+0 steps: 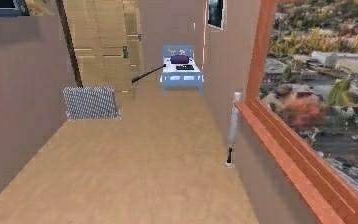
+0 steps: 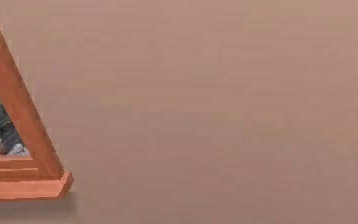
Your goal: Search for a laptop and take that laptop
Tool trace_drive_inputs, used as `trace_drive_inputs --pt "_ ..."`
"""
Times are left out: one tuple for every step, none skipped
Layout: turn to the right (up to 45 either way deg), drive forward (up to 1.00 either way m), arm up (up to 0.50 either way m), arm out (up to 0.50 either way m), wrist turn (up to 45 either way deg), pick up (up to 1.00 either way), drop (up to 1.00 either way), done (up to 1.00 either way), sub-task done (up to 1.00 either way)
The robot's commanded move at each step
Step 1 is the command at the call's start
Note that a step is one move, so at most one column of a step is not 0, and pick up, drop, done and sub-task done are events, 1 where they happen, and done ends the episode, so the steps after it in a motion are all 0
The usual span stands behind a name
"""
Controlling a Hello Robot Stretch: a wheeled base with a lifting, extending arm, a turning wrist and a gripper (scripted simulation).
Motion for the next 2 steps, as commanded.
trace_drive_inputs --pt "0.0 0.75 0.00 0.00 0.0 0.00 0.00 0.00 0.00" --pt "-6.0 0.00 0.00 0.00 0.0 0.00 0.00 0.00 0.00"
